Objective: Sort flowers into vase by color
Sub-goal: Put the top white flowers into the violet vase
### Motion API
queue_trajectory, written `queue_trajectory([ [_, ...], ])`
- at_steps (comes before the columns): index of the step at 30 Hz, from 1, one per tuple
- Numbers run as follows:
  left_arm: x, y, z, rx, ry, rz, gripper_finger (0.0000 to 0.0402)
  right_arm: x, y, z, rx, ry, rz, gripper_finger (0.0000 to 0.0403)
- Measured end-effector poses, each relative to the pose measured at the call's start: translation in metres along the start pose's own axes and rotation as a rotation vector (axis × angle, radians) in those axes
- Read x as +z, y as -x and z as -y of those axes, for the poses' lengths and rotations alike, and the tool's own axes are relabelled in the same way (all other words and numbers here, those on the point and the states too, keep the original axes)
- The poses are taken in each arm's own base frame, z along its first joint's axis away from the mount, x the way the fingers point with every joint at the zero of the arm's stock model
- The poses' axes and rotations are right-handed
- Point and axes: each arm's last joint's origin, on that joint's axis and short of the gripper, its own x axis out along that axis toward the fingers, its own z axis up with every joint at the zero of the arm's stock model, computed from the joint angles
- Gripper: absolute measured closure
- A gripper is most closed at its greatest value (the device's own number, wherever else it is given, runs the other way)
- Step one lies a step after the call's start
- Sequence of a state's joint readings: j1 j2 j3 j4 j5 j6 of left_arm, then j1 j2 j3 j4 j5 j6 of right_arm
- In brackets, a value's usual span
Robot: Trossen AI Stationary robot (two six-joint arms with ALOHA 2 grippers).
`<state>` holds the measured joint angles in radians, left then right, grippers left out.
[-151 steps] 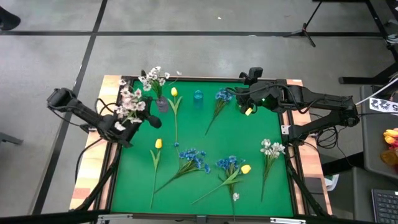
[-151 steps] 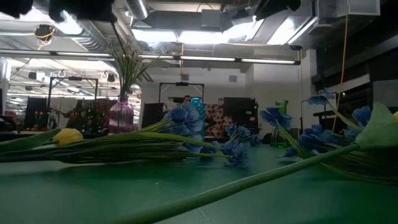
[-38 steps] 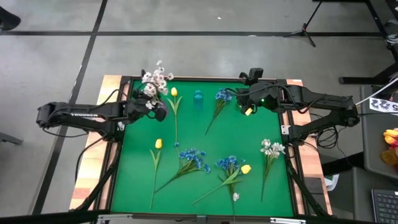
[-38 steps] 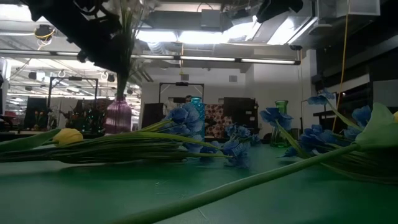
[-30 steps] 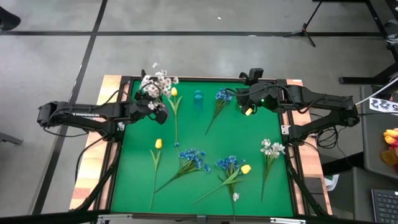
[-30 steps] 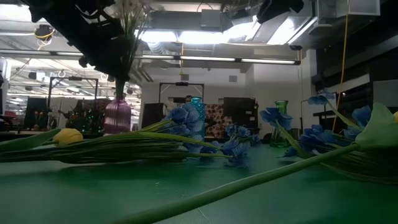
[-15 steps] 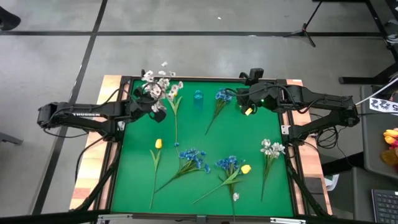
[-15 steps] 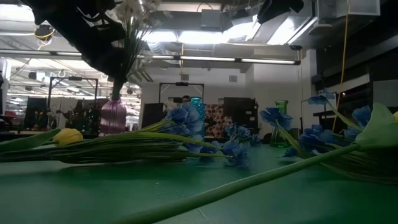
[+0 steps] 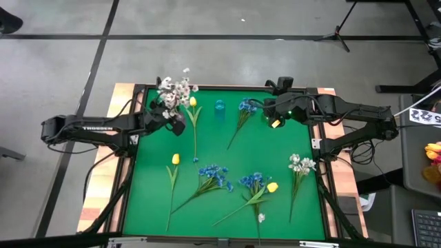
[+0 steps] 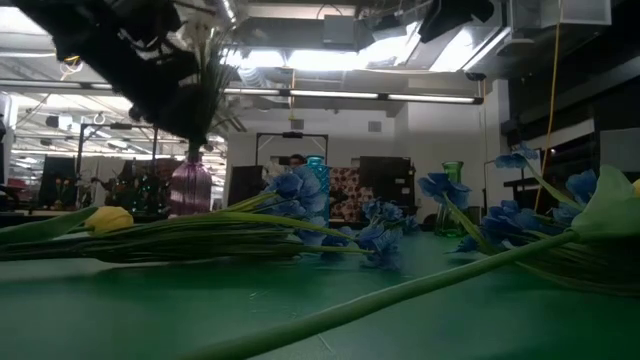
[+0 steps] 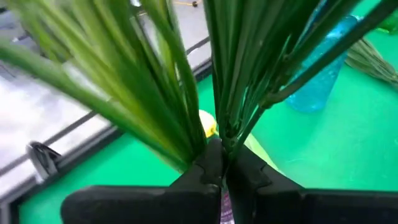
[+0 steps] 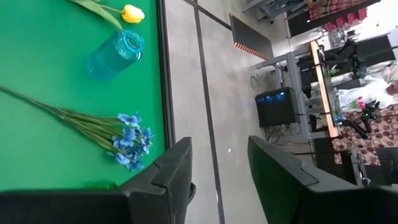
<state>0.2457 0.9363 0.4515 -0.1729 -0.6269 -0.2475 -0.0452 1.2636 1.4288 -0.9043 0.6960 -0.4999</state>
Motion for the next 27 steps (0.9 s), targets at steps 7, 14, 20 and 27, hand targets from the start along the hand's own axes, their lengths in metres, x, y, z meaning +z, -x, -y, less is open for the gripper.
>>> queue_trajectory([
  [7,-0.011,-0.004,0.000,-0.011,0.019,0.013,0.0400,-0.001,0.000,0.000,0.003,0.000,-0.006,0.0247],
  [14,-0.011,-0.006,-0.002,-0.013,-0.031,0.006,0.0400,-0.001,0.000,0.000,0.003,-0.001,-0.005,0.0247],
  [20,-0.007,-0.012,-0.011,0.002,-0.086,0.015,0.0399,-0.001,0.000,0.000,0.002,-0.002,-0.005,0.0247],
  [27,-0.004,-0.014,-0.013,-0.020,-0.099,0.037,0.0353,-0.001,0.000,-0.001,0.015,0.003,-0.005,0.0247],
])
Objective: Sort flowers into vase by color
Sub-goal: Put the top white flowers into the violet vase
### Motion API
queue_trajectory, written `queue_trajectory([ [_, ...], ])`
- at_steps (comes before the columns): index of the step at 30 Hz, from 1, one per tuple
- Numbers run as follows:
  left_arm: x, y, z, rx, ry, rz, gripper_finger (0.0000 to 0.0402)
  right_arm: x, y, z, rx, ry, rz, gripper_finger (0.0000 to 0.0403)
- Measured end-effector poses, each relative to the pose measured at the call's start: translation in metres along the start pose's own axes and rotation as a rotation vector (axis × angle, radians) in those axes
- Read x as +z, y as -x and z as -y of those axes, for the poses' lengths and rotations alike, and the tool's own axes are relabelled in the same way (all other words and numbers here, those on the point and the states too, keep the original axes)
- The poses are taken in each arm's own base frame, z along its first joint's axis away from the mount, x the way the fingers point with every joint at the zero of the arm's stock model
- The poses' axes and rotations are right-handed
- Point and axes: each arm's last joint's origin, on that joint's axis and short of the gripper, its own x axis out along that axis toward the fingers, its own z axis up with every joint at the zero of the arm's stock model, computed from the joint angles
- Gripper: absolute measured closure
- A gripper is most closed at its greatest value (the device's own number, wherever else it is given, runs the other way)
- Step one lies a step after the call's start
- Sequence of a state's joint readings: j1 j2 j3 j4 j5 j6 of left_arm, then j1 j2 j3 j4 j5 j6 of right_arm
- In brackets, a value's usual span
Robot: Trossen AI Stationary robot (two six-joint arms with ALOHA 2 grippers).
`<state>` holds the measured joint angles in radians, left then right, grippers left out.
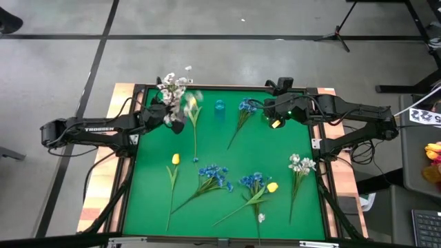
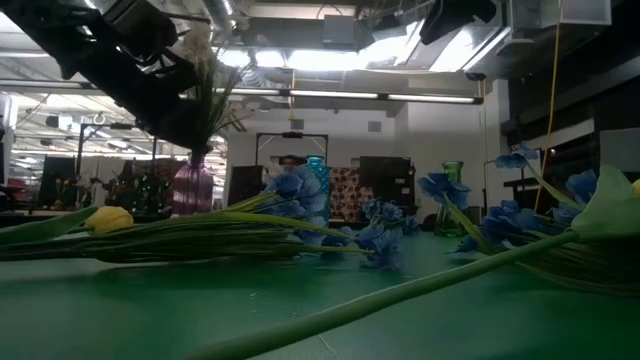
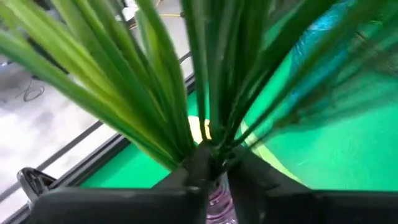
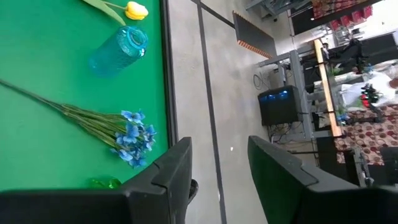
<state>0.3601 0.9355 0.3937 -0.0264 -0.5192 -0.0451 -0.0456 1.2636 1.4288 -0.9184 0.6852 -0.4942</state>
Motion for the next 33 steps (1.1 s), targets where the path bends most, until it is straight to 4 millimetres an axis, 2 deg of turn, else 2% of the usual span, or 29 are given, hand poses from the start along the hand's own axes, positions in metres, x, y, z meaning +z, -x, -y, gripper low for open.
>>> queue_trajectory([
  [9,0.0006,0.0047,0.0042,-0.037,-0.037,0.017,0.0233,-0.0001,-0.0002,-0.0002,0.007,0.000,0.002,0.0247],
  [14,0.0014,0.0062,0.0067,-0.044,-0.056,0.030,0.0193,-0.0001,-0.0002,-0.0002,0.007,0.000,0.002,0.0247],
  [19,0.0011,0.0065,0.0059,-0.024,-0.056,0.025,0.0185,-0.0001,-0.0002,-0.0002,0.007,0.001,0.002,0.0247],
  [25,-0.0003,0.0103,0.0034,-0.024,-0.062,0.010,0.0194,-0.0005,-0.0001,-0.0005,0.009,0.004,-0.002,0.0247],
  [33,0.0014,0.0100,0.0059,-0.149,-0.228,0.031,0.0207,-0.0008,-0.0001,-0.0006,0.009,-0.011,-0.004,0.0247],
])
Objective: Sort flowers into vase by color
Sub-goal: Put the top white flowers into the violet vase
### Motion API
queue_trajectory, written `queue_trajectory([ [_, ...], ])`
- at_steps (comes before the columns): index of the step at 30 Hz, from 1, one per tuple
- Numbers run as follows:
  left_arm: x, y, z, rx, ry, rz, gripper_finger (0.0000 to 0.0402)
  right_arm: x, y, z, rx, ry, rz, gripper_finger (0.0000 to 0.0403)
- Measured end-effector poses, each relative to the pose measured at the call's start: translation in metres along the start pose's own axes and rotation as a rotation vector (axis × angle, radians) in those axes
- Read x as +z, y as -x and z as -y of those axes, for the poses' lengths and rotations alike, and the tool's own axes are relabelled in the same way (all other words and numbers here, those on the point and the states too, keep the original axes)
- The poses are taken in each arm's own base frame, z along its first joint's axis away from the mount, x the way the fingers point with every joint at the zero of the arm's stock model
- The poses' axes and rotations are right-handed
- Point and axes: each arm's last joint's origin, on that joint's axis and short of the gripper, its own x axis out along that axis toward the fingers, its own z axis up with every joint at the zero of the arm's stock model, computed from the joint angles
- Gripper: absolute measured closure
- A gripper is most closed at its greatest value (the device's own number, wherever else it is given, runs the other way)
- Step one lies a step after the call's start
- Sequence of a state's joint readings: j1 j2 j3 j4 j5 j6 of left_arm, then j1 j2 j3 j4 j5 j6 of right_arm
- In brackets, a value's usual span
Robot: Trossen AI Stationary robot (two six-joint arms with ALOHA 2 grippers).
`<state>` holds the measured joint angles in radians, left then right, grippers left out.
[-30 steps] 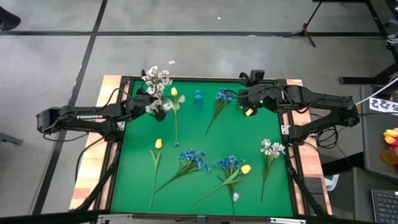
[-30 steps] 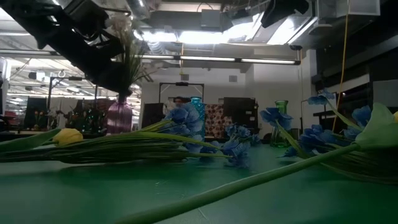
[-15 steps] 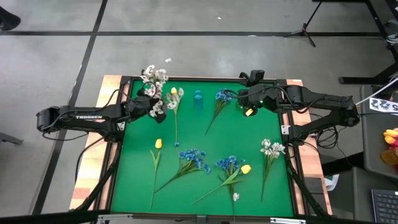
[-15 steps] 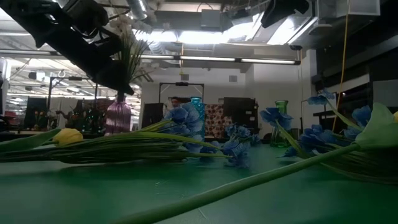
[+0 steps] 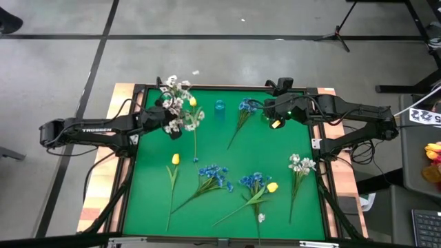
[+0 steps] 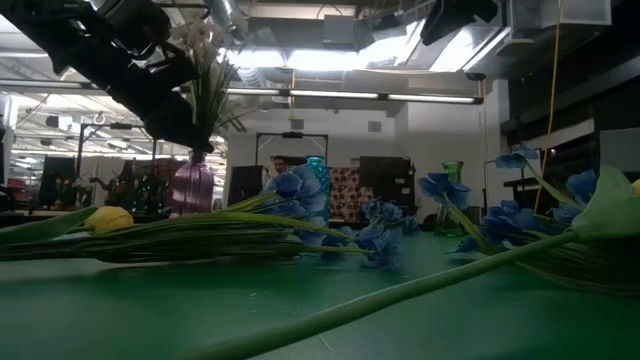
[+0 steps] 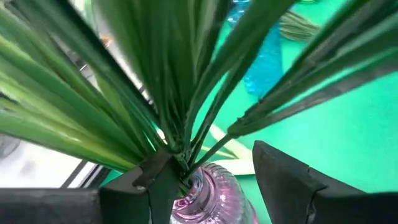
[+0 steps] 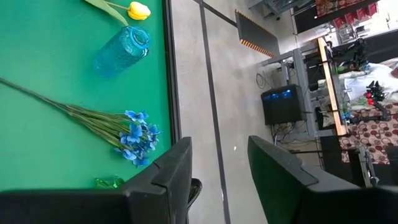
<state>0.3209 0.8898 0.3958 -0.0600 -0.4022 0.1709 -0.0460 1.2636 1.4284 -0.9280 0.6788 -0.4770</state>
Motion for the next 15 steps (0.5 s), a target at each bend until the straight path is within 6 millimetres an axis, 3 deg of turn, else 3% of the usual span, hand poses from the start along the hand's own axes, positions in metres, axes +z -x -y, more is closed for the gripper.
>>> queue_trajectory([
  [11,0.004,-0.005,-0.010,-0.232,-0.112,0.117,0.0206,0.000,0.000,0.000,0.003,-0.010,-0.005,0.0247],
  [15,0.004,-0.006,-0.015,-0.228,-0.116,0.127,0.0206,-0.003,0.000,-0.002,0.012,-0.013,-0.026,0.0247],
])
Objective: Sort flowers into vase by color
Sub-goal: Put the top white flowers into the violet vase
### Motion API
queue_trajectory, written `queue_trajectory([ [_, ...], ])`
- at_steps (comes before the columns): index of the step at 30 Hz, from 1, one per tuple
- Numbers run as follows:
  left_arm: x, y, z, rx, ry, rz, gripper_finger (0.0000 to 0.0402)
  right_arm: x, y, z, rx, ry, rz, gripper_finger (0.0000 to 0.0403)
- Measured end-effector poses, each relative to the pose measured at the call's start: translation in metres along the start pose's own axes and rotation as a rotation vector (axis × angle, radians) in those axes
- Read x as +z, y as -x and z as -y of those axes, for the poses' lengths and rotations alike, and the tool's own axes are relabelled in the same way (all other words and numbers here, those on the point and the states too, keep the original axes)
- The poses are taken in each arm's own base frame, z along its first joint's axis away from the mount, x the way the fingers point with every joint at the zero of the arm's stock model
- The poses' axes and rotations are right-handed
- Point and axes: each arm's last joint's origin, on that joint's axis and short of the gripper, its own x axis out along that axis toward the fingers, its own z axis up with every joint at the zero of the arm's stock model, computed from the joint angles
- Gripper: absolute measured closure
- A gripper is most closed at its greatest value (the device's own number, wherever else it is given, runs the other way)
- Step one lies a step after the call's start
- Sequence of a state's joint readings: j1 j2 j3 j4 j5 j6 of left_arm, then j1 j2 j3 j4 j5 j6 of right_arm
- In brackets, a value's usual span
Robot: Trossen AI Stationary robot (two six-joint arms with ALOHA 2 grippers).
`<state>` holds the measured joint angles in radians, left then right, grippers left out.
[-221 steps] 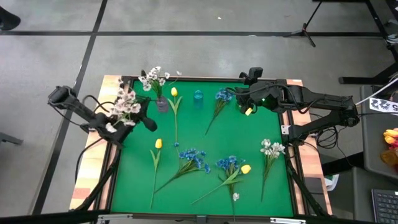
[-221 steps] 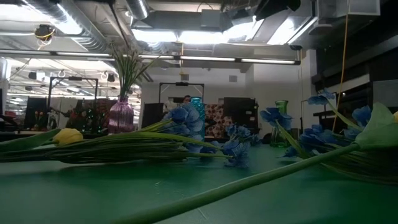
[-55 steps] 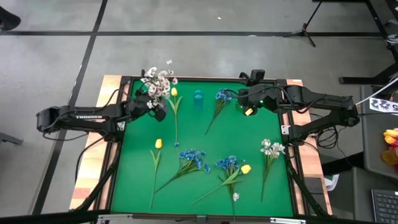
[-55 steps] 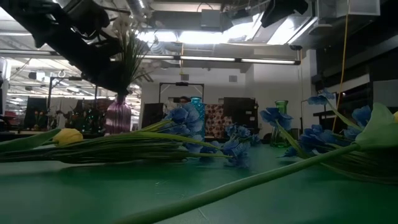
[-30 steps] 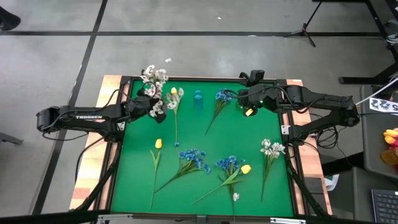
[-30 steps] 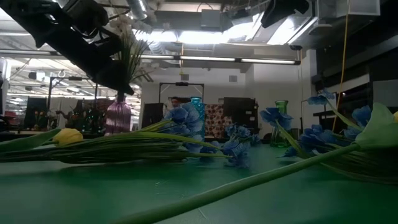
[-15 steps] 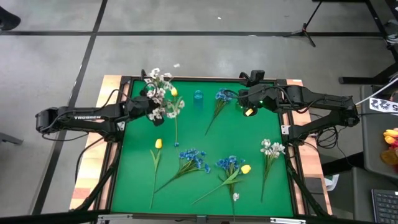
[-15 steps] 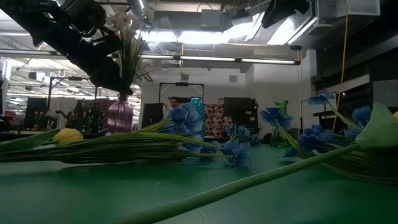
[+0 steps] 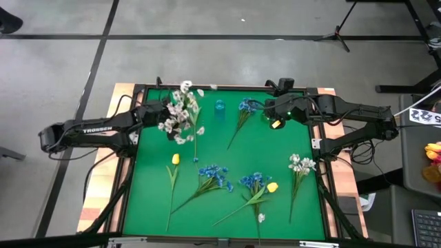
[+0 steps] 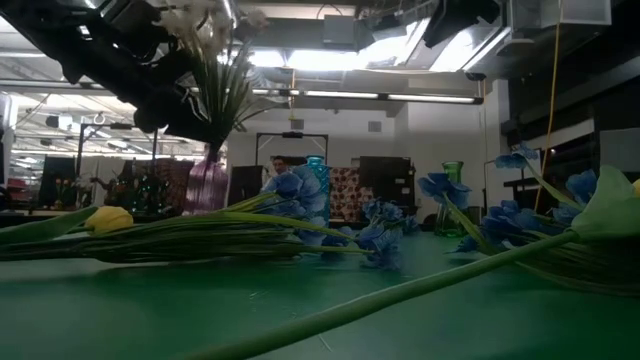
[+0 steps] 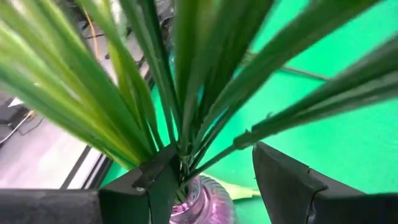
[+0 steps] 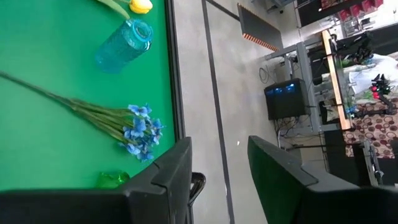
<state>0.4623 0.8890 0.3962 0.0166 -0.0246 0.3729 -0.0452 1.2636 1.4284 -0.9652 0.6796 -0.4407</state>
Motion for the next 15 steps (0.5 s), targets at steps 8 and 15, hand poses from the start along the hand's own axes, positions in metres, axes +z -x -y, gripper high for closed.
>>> queue_trajectory([
  [8,-0.004,0.001,-0.011,0.056,0.089,-0.021,0.0206,-0.002,0.000,-0.001,0.008,-0.001,-0.018,0.0247],
  [15,0.000,0.015,-0.014,0.086,0.173,0.029,0.0206,-0.002,0.000,-0.001,0.009,0.000,-0.020,0.0247],
])
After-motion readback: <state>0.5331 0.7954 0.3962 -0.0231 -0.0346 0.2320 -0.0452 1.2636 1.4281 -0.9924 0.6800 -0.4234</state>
